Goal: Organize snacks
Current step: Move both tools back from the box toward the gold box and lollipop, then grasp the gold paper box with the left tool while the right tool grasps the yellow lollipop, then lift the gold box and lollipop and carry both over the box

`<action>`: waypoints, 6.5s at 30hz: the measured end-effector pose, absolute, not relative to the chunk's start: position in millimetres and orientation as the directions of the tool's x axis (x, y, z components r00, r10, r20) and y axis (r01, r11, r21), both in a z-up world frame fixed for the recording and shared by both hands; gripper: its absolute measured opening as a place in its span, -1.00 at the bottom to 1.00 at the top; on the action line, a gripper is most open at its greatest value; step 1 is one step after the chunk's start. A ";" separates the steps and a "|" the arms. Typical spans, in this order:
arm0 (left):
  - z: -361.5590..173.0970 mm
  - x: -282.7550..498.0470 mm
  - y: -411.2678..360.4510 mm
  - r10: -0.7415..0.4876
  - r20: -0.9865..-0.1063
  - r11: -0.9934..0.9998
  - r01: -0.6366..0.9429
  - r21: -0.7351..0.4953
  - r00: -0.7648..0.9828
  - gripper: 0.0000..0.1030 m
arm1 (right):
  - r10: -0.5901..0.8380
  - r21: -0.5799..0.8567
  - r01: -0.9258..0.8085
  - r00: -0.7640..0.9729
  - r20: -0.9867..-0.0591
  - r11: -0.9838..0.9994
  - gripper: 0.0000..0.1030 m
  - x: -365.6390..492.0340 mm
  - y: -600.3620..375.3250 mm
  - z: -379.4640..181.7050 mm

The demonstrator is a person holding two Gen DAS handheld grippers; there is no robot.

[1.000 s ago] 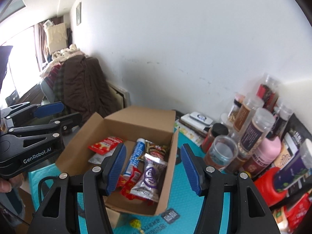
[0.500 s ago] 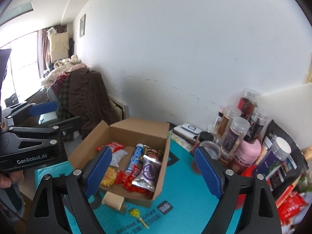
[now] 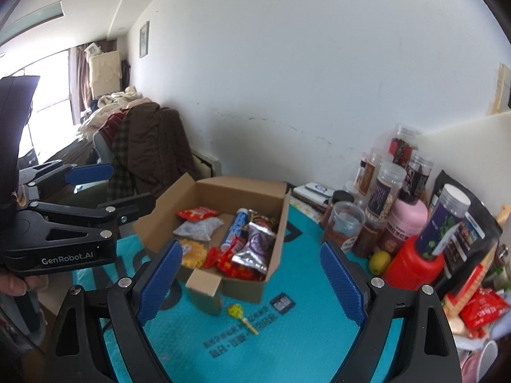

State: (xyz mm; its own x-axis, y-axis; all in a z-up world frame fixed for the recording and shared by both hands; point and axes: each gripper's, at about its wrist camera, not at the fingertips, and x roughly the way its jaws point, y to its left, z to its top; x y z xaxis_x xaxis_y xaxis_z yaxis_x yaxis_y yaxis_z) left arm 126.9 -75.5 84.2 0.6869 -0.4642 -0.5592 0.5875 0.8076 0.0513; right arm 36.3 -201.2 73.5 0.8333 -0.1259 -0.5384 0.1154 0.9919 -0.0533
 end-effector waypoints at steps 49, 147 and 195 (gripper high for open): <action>-51.0 112.8 -85.0 -0.481 -0.713 0.781 0.619 -0.084 0.509 0.51 | -0.048 0.098 0.179 0.667 -0.744 0.979 0.72 43.1 -229.8 -78.3; -111.7 158.8 -91.4 -0.440 -0.750 0.833 0.536 -0.137 0.493 -0.15 | 0.020 0.069 0.063 0.575 -0.818 0.996 -0.52 116.9 -234.4 -138.0; 12.2 44.9 -39.5 -0.570 -0.543 0.795 0.582 -0.173 0.617 -0.15 | 0.134 0.072 -0.113 0.816 -0.563 0.991 -0.52 -13.6 -154.8 12.6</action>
State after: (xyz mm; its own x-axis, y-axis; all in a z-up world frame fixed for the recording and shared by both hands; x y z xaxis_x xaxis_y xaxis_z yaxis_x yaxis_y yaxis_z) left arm 44.9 -39.5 12.2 0.6168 -0.5701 -0.5428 0.5819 0.7946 -0.1734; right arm -13.6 -154.8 12.6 0.8158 0.1336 -0.5626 -0.1128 0.9910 0.0717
